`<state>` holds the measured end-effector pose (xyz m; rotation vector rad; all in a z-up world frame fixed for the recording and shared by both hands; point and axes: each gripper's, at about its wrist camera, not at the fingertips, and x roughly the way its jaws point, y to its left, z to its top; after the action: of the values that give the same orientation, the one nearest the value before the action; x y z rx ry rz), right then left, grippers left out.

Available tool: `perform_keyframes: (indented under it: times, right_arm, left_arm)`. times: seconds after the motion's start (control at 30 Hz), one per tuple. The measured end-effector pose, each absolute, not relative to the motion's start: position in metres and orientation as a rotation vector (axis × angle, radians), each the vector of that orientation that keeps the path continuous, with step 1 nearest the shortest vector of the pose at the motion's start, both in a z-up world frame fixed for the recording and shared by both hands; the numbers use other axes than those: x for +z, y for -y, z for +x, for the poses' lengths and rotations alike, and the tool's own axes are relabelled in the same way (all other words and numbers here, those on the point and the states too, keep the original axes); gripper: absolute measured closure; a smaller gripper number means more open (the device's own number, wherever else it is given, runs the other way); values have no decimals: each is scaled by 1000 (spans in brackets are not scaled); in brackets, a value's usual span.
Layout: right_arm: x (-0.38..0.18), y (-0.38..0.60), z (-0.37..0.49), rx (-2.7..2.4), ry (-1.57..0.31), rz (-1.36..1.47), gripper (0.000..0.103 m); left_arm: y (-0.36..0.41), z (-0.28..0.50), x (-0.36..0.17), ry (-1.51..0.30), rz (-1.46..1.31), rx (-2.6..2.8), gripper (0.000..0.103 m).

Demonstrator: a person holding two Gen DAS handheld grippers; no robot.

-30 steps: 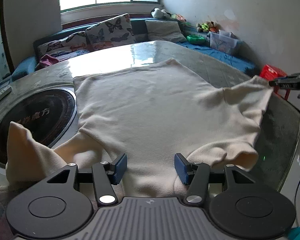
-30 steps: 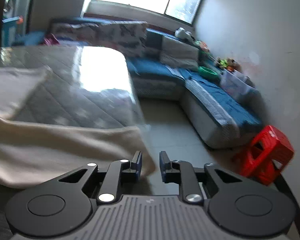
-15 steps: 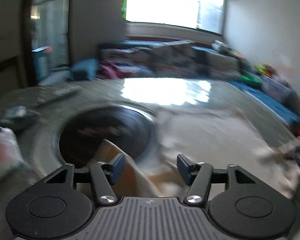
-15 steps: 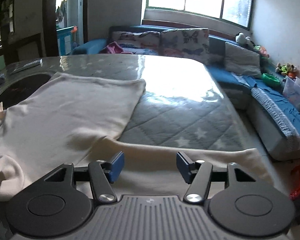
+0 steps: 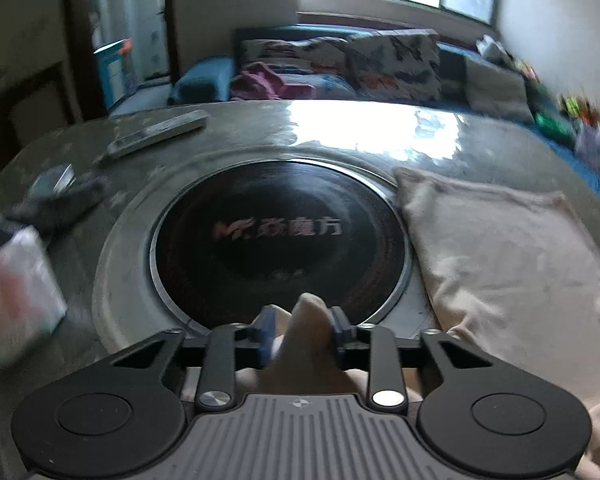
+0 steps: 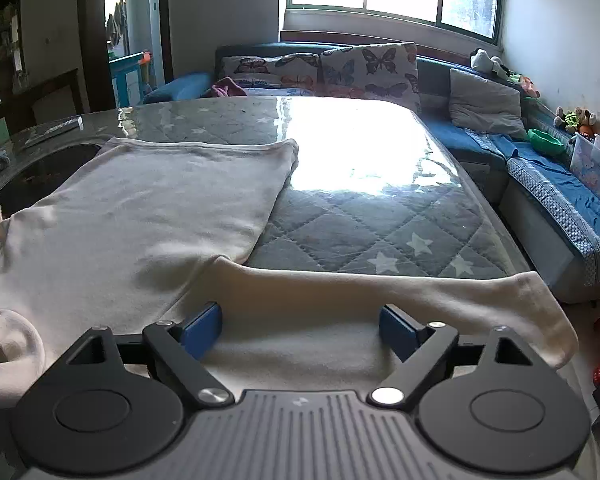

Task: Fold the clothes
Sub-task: 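Grasp the sweatshirt sleeve by the cooktop with the left tool and fold it inward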

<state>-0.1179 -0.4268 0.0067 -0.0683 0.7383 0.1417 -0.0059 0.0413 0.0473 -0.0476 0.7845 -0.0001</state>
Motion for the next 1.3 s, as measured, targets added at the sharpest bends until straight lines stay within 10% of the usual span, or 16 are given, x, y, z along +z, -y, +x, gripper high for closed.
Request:
perform_keyframes:
  times: [0.37, 0.67, 1.3]
  right_arm:
    - [4, 428, -115, 140, -738, -68, 8]
    - [3, 428, -113, 137, -740, -68, 5]
    - [-3, 430, -118, 130, -700, -46, 0]
  left_arm:
    - [-91, -72, 39, -778, -189, 284, 76]
    - [-95, -75, 48, -737, -156, 288, 36]
    - [-131, -95, 37, -736, -414, 304, 25]
